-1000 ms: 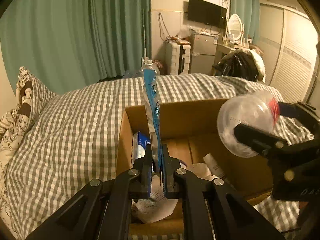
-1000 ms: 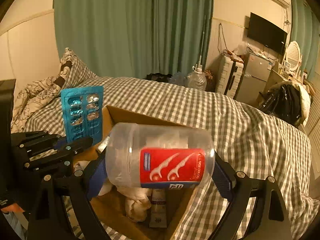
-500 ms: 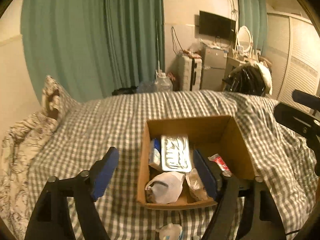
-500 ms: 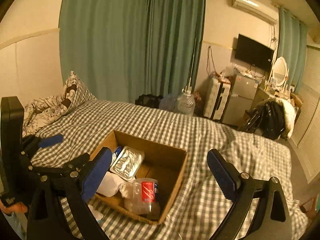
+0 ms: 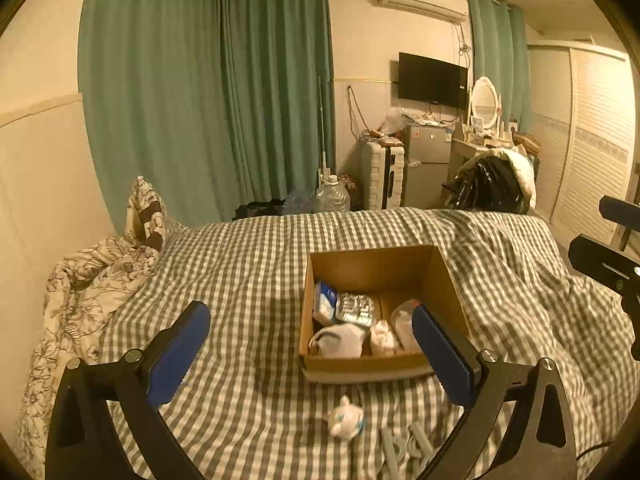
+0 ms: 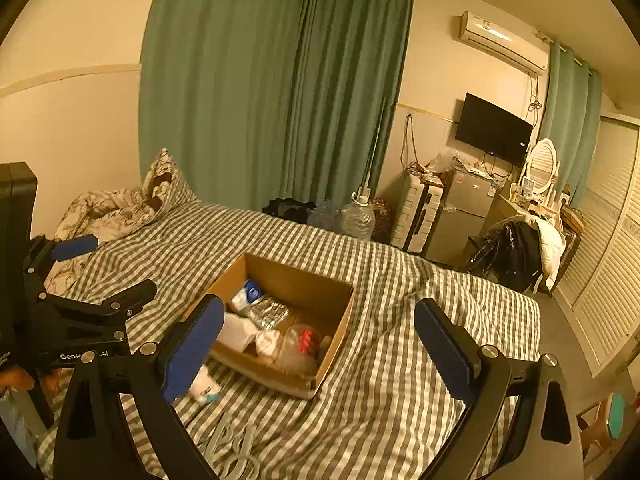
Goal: Organize objects
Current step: 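Move both tools back to the bear figurine and grey clips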
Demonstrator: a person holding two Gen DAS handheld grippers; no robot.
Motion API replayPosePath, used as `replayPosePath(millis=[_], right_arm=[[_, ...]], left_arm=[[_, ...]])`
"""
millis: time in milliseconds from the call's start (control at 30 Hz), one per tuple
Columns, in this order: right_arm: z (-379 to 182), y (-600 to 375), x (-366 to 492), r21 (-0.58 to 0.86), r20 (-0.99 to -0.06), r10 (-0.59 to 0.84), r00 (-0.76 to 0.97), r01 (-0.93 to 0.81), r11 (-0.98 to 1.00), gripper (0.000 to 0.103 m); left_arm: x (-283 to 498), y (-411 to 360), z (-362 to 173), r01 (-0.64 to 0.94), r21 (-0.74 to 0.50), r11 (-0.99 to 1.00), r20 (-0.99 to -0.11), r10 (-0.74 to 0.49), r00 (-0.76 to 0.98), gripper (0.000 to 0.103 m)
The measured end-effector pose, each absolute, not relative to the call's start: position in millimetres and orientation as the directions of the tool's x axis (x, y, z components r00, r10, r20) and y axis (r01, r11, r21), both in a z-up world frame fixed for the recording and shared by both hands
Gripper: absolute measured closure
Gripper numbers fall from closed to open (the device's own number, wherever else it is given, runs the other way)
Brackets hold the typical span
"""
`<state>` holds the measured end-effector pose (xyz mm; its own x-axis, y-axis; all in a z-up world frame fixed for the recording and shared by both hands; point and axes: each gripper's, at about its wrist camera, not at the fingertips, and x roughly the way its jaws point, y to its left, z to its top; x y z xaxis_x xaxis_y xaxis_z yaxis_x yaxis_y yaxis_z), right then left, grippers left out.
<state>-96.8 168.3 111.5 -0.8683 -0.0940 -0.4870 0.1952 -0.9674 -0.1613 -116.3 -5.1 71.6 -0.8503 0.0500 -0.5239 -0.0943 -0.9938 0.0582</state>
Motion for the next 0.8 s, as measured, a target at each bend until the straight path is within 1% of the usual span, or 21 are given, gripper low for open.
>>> replayPosePath(millis=[133, 267, 400, 567, 700, 800], right_arm=[[96.4, 161.3, -81.7, -0.153, -0.509, -0.105, -0.854, 0.21, -0.966, 0.007], [67.0, 154.1, -77.4, -0.125, -0.565, -0.122, -0.816, 0.231, -0.965, 0.007], [16.9, 144.8, -81.0, -0.094, -0.654, -0.131, -0.745, 0.251, -0.963, 0.007], [-60.5, 132.3, -97.7, -0.077, -0.776, -0.11, -0.621, 0.266, -0.961, 0.007], [-103.8, 126.0, -106.3, -0.087, -0.826, -0.089, -0.557, 0.281, -0.956, 0.007], [-131.5, 118.3, -113.8, -0.109, -0.859, -0.056, -0.509, 0.289, -0.951, 0.007]], left_arm=[[-99.4, -11.7, 60.6, -0.093, 0.064, -0.994, -0.537, 0.044, -0.843, 0.0], [-88.1, -21.2, 36.5, -0.068, 0.043, -0.997, -0.569, 0.032, -0.822, 0.0], [-79.0, -32.6, -3.2, -0.049, 0.016, -0.999, -0.62, 0.029, -0.784, 0.0], [-75.0, -41.3, -53.5, 0.008, 0.029, -1.0, -0.67, -0.025, -0.742, 0.0], [-78.1, -43.2, -86.6, 0.016, 0.019, -1.0, -0.715, -0.025, -0.699, 0.0], [-82.1, -41.1, -99.0, 0.02, 0.045, -0.999, -0.728, -0.046, -0.684, 0.0]])
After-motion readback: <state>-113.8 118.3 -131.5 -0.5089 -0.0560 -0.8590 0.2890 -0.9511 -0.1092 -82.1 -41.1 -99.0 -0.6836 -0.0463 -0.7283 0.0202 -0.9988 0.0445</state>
